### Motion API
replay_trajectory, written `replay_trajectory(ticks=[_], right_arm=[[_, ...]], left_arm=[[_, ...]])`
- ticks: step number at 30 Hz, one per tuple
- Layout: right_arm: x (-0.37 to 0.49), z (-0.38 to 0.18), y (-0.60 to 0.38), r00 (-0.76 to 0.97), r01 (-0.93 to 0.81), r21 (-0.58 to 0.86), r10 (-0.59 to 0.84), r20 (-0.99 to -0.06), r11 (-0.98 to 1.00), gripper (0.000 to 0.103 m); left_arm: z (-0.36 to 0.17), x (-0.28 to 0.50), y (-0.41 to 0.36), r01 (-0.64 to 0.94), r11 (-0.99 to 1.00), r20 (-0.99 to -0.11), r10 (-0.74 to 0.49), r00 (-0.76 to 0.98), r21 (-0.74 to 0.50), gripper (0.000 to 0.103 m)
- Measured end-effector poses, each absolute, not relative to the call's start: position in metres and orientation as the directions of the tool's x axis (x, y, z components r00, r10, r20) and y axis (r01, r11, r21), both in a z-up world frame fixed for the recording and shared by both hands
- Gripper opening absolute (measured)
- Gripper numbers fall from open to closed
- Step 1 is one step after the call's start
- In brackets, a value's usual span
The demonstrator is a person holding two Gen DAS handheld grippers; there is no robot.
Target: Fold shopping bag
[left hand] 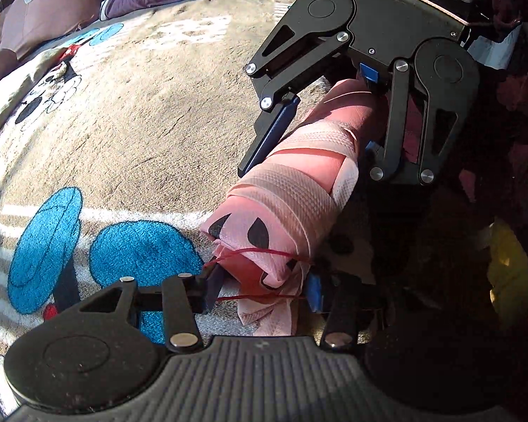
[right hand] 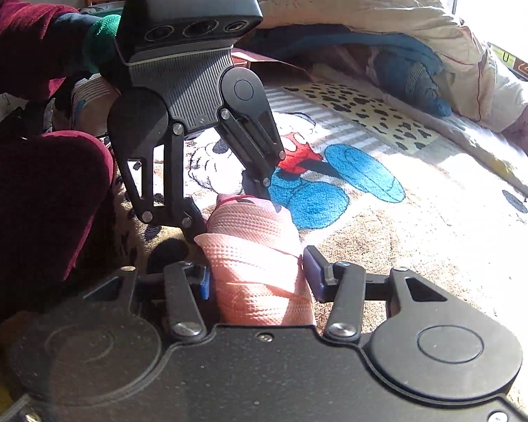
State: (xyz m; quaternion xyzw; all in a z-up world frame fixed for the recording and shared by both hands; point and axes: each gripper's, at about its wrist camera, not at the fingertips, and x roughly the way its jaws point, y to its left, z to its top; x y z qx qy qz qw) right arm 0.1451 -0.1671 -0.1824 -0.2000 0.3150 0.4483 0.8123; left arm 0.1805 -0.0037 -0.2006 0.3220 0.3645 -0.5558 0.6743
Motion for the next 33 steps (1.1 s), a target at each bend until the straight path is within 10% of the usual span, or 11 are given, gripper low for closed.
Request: replay_trajectory(ticks=[8,33], right_arm=[[0.158,-0.197,-0.159,0.287,-0.849,0.052,0.541,-0.791,0.526,0.050],[0.142,-0.214,-0.187,0.299,-0.844,0.141,0.672,-0.677,0.517,0.042]], left_arm=[[-0.202,0.178,0.002,0.982,0.186,-0.828,-0.549,0.117,0.015,0.047],[-0.193,0.132,-0.017,0.919,-0.181,-0.831,-0.513,0.215,0.350,0.054]])
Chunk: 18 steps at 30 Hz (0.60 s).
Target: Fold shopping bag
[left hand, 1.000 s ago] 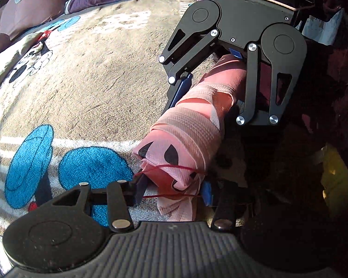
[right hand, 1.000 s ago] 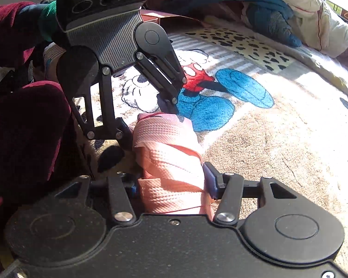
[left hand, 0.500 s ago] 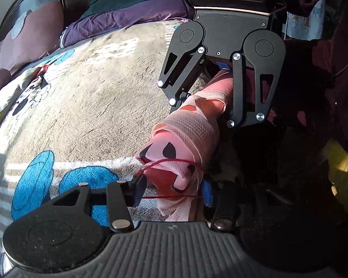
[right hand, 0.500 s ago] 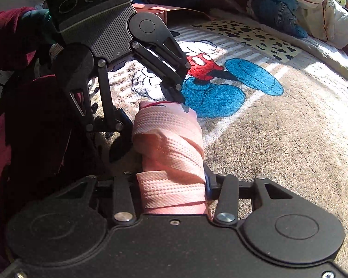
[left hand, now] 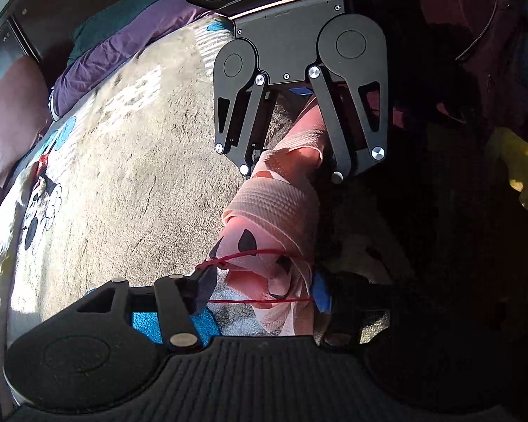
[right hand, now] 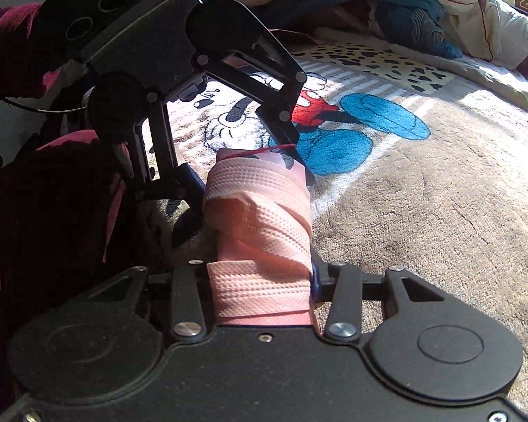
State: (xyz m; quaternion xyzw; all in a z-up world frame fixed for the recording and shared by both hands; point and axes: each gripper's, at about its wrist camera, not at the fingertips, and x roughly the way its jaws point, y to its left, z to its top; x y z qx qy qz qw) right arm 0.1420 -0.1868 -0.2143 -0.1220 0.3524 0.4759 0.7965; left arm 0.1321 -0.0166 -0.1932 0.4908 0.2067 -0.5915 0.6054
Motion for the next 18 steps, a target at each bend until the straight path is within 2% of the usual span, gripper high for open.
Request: replay_trajectory(ticks=[7,12,16,18], right_arm=[[0.141,-0.217,-0.187,0.298,-0.864,0.119,0.687,-0.663,0.490,0.042],[0.138,-0.219,-0.184,0.298,-0.893,0.059,0.685,-0.665,0.445,0.042],[0.137,-0.218,-0.184,0.293,-0.908,0.030,0.686,-0.665,0.417,0.042],[0.130,-0.219,-0.185,0.315,-0.916,-0.015,0.695,-0.647,0.401,0.042]], left_arm=[[-0.187,0.139,-0.025,0.913,-0.251,-0.871,-0.457,0.182,0.322,0.056],[-0.189,0.137,-0.027,0.874,-0.365,-0.871,-0.476,0.122,0.322,0.057],[-0.193,0.146,-0.043,0.864,-0.444,-0.919,-0.392,0.049,0.235,0.057],[-0.198,0.163,-0.046,0.906,-0.408,-0.935,-0.351,-0.045,0.110,0.057]])
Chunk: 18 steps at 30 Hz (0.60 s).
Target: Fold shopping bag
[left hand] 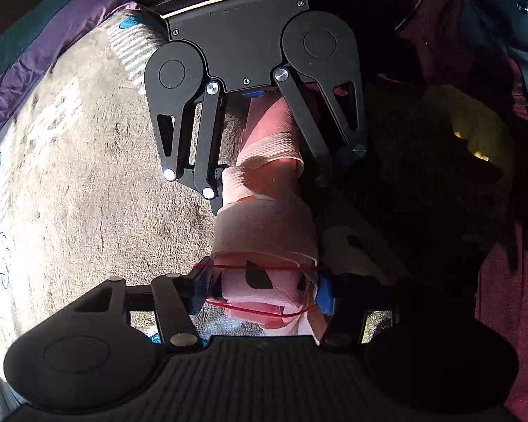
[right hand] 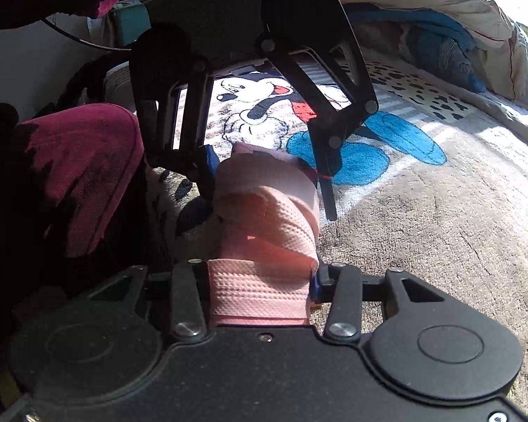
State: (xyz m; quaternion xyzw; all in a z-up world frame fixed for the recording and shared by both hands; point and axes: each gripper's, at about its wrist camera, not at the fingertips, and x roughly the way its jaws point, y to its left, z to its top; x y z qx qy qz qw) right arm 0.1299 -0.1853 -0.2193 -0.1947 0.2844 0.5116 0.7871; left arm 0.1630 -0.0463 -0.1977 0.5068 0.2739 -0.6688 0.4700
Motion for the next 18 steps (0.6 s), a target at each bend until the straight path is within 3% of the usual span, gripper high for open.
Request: replay_trajectory(ticks=[7,9,18], right_arm=[[0.107,-0.234,-0.196,0.403,-0.906,-0.115,0.743,-0.534,0.408,0.042],[0.106,-0.237,-0.200,0.416,-0.901,-0.113,0.758,-0.502,0.420,0.042],[0.103,-0.251,-0.211,0.421,-0.899,-0.060,0.816,-0.396,0.434,0.042]], left_arm=[[-0.208,0.220,-0.034,0.929,-0.293,-0.867,-0.375,-0.328,-0.225,0.059],[-0.211,0.227,-0.027,0.921,-0.284,-0.837,-0.406,-0.367,-0.267,0.059],[-0.228,0.216,0.031,0.961,-0.171,-0.688,-0.671,-0.276,-0.219,0.059]])
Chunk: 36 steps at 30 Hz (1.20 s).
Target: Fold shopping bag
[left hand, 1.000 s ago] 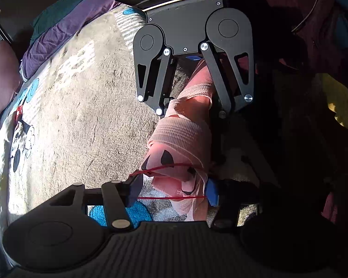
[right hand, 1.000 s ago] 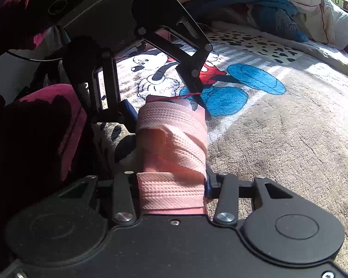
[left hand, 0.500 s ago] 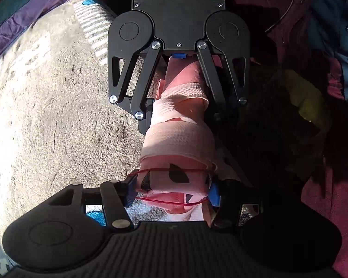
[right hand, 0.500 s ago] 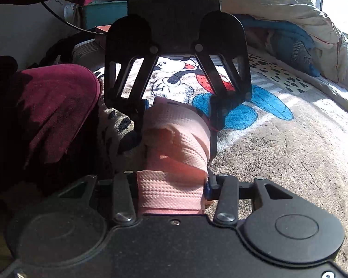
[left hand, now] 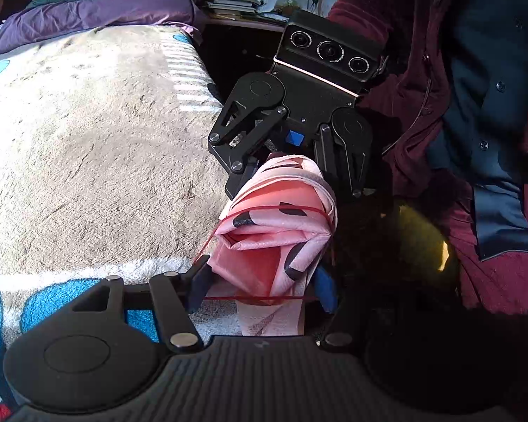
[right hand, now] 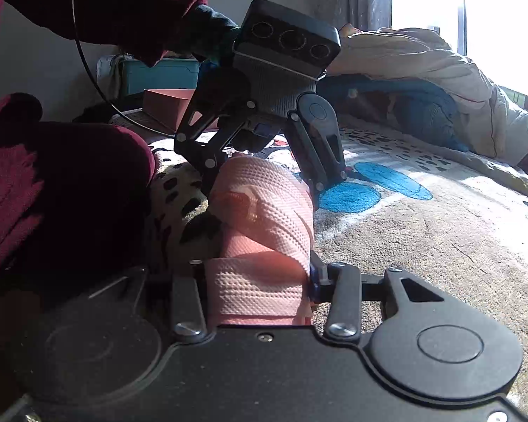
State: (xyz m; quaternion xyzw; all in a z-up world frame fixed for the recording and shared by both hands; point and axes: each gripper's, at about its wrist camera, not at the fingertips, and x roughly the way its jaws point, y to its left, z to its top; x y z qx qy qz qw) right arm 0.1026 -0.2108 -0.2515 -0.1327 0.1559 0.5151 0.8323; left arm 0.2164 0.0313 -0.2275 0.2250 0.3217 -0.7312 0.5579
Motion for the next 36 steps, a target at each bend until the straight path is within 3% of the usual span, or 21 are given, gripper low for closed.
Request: replay_trajectory(ticks=[5,10,14,20,26,31,36], right_arm=[[0.103,-0.260,-0.210,0.441,-0.886,-0.021,0.827,-0.349,0.463,0.043],[0.113,-0.261,-0.214,0.415,-0.878,0.099,0.849,-0.325,0.467,0.043],[0.132,-0.262,-0.225,0.366,-0.831,0.324,0.883,-0.293,0.452,0.041],[0.132,-0.267,-0.226,0.355,-0.824,0.364,0.897,-0.264,0.434,0.041],[0.133,-0.270,-0.227,0.363,-0.815,0.381,0.897,-0.252,0.437,0.041],[0.139,-0.273,-0.233,0.361,-0.782,0.452,0.903,-0.232,0.429,0.041],[0.151,-0.274,-0.240,0.355,-0.713,0.578,0.915,-0.191,0.397,0.039]], left_arm=[[-0.234,0.206,0.054,0.973,-0.111,-0.627,-0.749,-0.214,-0.201,0.059],[-0.225,0.213,0.056,0.964,-0.060,-0.621,-0.754,-0.214,-0.259,0.059],[-0.222,0.223,0.033,0.950,-0.038,-0.604,-0.763,-0.228,-0.311,0.059],[-0.216,0.222,0.042,0.967,-0.050,-0.621,-0.758,-0.201,-0.252,0.059],[-0.222,0.232,0.031,0.932,0.006,-0.624,-0.744,-0.238,-0.362,0.059],[-0.234,0.235,0.025,0.839,0.089,-0.541,-0.799,-0.261,-0.536,0.068],[-0.230,0.245,0.030,0.794,0.126,-0.498,-0.833,-0.241,-0.595,0.069]])
